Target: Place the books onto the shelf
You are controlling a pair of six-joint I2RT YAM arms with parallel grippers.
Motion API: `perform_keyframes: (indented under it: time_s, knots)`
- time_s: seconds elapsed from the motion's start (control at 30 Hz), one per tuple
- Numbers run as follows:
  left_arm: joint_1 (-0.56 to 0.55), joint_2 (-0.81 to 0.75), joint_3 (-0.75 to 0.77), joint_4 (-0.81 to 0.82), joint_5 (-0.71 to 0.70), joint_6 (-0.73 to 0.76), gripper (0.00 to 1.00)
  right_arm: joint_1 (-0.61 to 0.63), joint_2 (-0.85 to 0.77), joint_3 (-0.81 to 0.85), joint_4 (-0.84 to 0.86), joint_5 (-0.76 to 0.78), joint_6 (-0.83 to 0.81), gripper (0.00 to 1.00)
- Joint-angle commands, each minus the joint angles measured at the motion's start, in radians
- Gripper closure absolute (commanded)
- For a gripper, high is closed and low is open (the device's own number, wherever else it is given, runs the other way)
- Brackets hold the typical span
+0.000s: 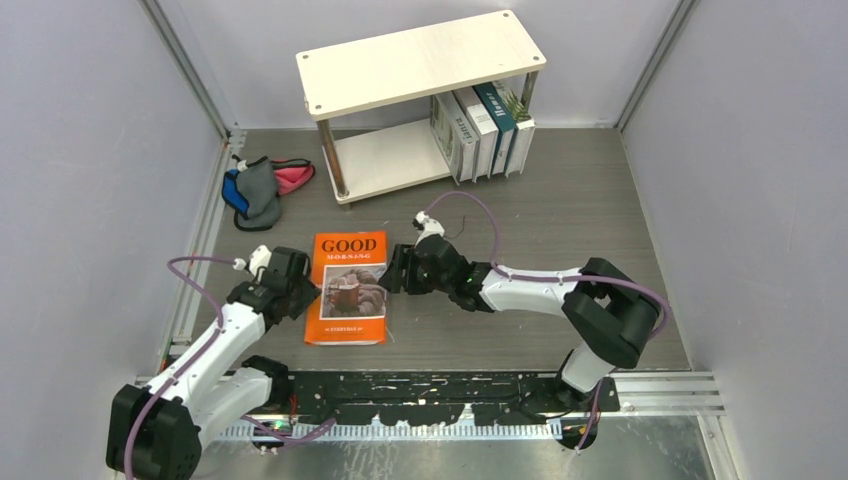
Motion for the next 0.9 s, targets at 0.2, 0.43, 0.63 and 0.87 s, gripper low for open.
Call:
perform_keyframes:
  time_s: [0.2, 0.43, 0.63, 0.87]
  knots:
    - [0.01, -0.027, -0.004, 0.046, 0.006, 0.008, 0.63, 0.012, 0.086, -0.009, 0.163, -0.08, 0.111, 0.42]
    - [0.011, -0.029, -0.016, 0.049, 0.009, 0.014, 0.66, 0.018, 0.096, -0.012, 0.167, -0.075, 0.117, 0.43]
    - [0.019, -0.049, -0.032, 0.04, 0.007, 0.023, 0.66, 0.02, 0.116, -0.015, 0.18, -0.084, 0.131, 0.43]
    - [0.032, -0.064, -0.041, 0.029, 0.012, 0.031, 0.66, 0.028, 0.151, 0.003, 0.194, -0.102, 0.144, 0.46]
